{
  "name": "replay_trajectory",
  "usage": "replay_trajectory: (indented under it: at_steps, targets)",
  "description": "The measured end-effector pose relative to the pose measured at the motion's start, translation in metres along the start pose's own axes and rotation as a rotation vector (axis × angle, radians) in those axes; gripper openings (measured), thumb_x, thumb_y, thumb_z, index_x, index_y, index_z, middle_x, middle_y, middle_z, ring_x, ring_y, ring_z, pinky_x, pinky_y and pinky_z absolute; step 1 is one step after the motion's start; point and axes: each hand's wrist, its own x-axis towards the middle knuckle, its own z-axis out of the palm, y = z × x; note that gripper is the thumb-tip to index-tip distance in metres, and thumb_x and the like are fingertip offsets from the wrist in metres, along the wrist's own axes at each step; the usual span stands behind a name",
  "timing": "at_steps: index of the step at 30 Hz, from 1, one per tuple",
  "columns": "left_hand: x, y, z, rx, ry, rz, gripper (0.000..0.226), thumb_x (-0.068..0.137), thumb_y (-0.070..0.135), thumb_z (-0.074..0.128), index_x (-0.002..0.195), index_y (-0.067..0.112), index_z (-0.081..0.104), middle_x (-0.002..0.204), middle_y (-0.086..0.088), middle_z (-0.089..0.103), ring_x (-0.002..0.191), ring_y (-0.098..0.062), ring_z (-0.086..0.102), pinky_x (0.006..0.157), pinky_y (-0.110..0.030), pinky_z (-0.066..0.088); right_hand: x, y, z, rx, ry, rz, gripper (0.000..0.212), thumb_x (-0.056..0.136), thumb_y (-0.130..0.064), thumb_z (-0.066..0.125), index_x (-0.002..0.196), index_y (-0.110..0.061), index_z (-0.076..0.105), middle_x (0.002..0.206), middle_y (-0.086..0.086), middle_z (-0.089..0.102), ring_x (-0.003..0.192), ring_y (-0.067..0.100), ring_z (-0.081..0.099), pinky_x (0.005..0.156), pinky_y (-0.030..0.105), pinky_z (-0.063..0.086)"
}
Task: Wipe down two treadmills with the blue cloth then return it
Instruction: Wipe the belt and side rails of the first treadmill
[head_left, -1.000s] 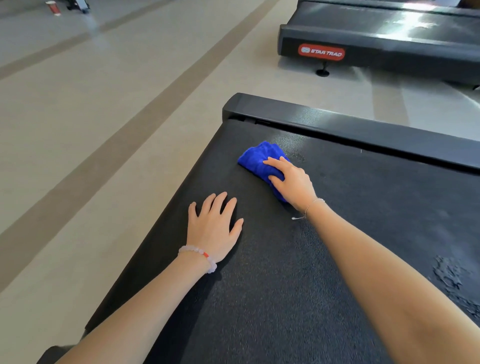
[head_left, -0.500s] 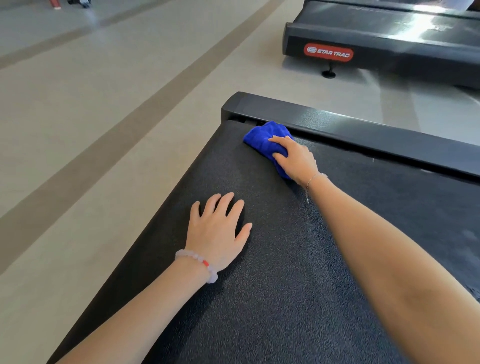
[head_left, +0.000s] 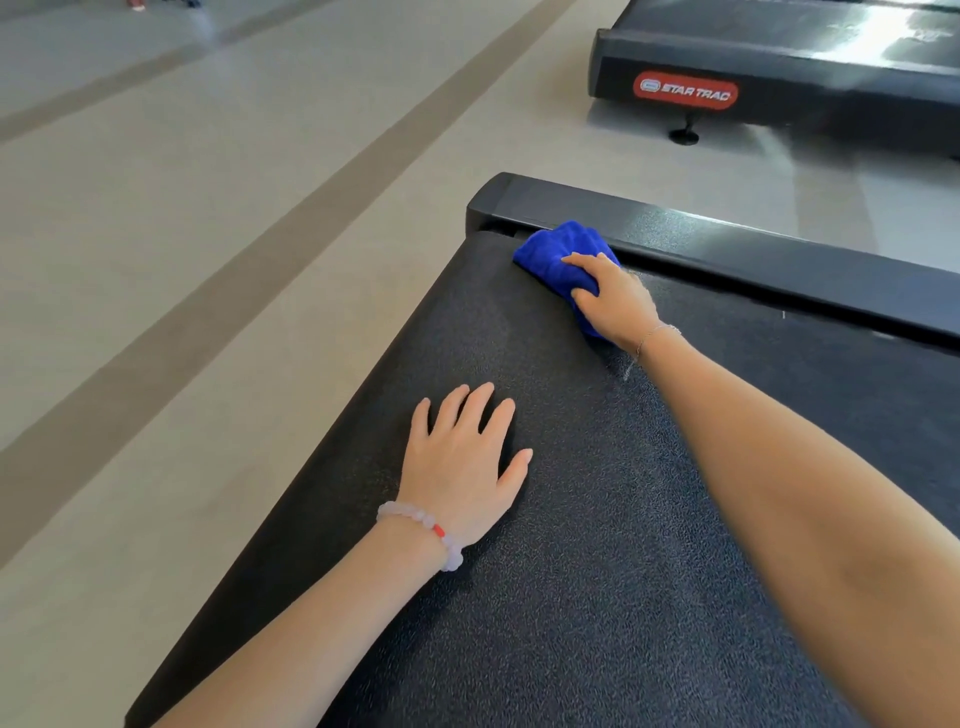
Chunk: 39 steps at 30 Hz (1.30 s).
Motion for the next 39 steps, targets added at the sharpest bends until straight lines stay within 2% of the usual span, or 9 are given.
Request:
replay_trajectory:
  at_steps: [4, 7, 11, 15, 20, 25, 29, 34, 39]
  targets:
    - [-0.003, 0.002, 0.0, -0.014, 0.02, 0.003, 0.059, 0.094, 0.055, 0.022, 0.145, 0.026, 0.028, 0.155, 0.001, 0.021, 0.142, -0.021, 0.015, 0.114, -0.047, 0.014, -0.012, -0.003, 0.001, 0.032, 0.013, -0.011, 0.046, 0.089, -0.011, 0.046, 0.134, -0.025, 0.048, 0.125, 0.01, 0.053, 0.126, 0.033, 0.043, 0.096, 0.034, 0.034]
    - [-0.007, 0.004, 0.001, -0.037, 0.008, 0.007, 0.057, 0.096, 0.054, 0.027, 0.145, 0.026, 0.03, 0.155, 0.001, 0.021, 0.142, -0.021, 0.015, 0.114, -0.047, 0.014, -0.03, -0.007, -0.002, 0.041, 0.021, -0.013, 0.046, 0.09, -0.01, 0.047, 0.134, -0.024, 0.049, 0.132, 0.013, 0.051, 0.124, 0.033, 0.043, 0.093, 0.031, 0.034]
    - [-0.015, 0.013, -0.004, -0.082, 0.025, -0.003, 0.063, 0.091, 0.057, 0.017, 0.14, 0.024, 0.04, 0.151, 0.0, 0.031, 0.14, -0.022, 0.024, 0.112, -0.048, 0.02, -0.06, -0.007, -0.002, 0.03, 0.032, -0.022, 0.045, 0.09, -0.012, 0.05, 0.132, -0.026, 0.05, 0.134, 0.012, 0.05, 0.123, 0.032, 0.045, 0.092, 0.03, 0.034]
    - [-0.026, 0.017, -0.003, -0.072, 0.011, 0.008, 0.053, 0.096, 0.051, 0.029, 0.142, 0.027, 0.033, 0.153, 0.006, 0.023, 0.141, -0.017, 0.018, 0.114, -0.042, 0.016, -0.094, -0.001, 0.002, 0.071, 0.013, -0.052, 0.044, 0.088, -0.014, 0.052, 0.129, -0.029, 0.052, 0.136, -0.001, 0.053, 0.133, 0.021, 0.039, 0.101, 0.03, 0.033]
    - [-0.046, 0.023, -0.002, -0.085, 0.058, 0.038, 0.049, 0.086, 0.049, 0.043, 0.119, 0.018, 0.062, 0.131, -0.002, 0.055, 0.121, -0.024, 0.05, 0.098, -0.048, 0.041, -0.149, 0.002, -0.003, 0.055, 0.002, -0.125, 0.042, 0.088, -0.013, 0.054, 0.128, -0.028, 0.054, 0.136, -0.013, 0.051, 0.136, 0.013, 0.035, 0.106, 0.027, 0.03]
    - [-0.053, 0.029, -0.001, -0.045, 0.061, 0.033, 0.048, 0.083, 0.049, 0.06, 0.12, 0.019, 0.061, 0.131, -0.002, 0.056, 0.121, -0.025, 0.051, 0.097, -0.049, 0.041, -0.186, 0.012, -0.01, 0.016, -0.035, -0.199, 0.042, 0.09, -0.016, 0.056, 0.13, -0.028, 0.053, 0.138, -0.013, 0.049, 0.137, 0.012, 0.032, 0.108, 0.026, 0.029]
    - [-0.048, 0.031, 0.0, -0.031, 0.067, 0.046, 0.05, 0.084, 0.05, 0.057, 0.124, 0.019, 0.059, 0.133, -0.003, 0.054, 0.123, -0.025, 0.049, 0.099, -0.049, 0.039, -0.172, 0.018, -0.016, 0.006, -0.055, -0.167, 0.041, 0.092, -0.017, 0.054, 0.131, -0.03, 0.051, 0.14, -0.017, 0.047, 0.138, 0.009, 0.03, 0.104, 0.022, 0.028]
    - [-0.035, 0.027, 0.004, -0.023, 0.098, 0.069, 0.051, 0.085, 0.052, 0.048, 0.122, 0.019, 0.061, 0.13, -0.003, 0.056, 0.12, -0.025, 0.052, 0.098, -0.048, 0.041, -0.12, 0.036, -0.028, -0.008, 0.028, -0.016, 0.043, 0.09, -0.016, 0.052, 0.13, -0.033, 0.051, 0.14, -0.006, 0.049, 0.137, 0.016, 0.033, 0.103, 0.034, 0.032]
    - [-0.013, 0.028, 0.008, -0.022, 0.142, 0.084, 0.054, 0.085, 0.053, 0.038, 0.119, 0.019, 0.062, 0.128, -0.003, 0.058, 0.117, -0.025, 0.055, 0.095, -0.047, 0.044, -0.082, 0.047, -0.031, 0.018, 0.059, 0.071, 0.042, 0.092, -0.022, 0.052, 0.131, -0.036, 0.05, 0.141, 0.005, 0.047, 0.134, 0.025, 0.037, 0.099, 0.036, 0.035]
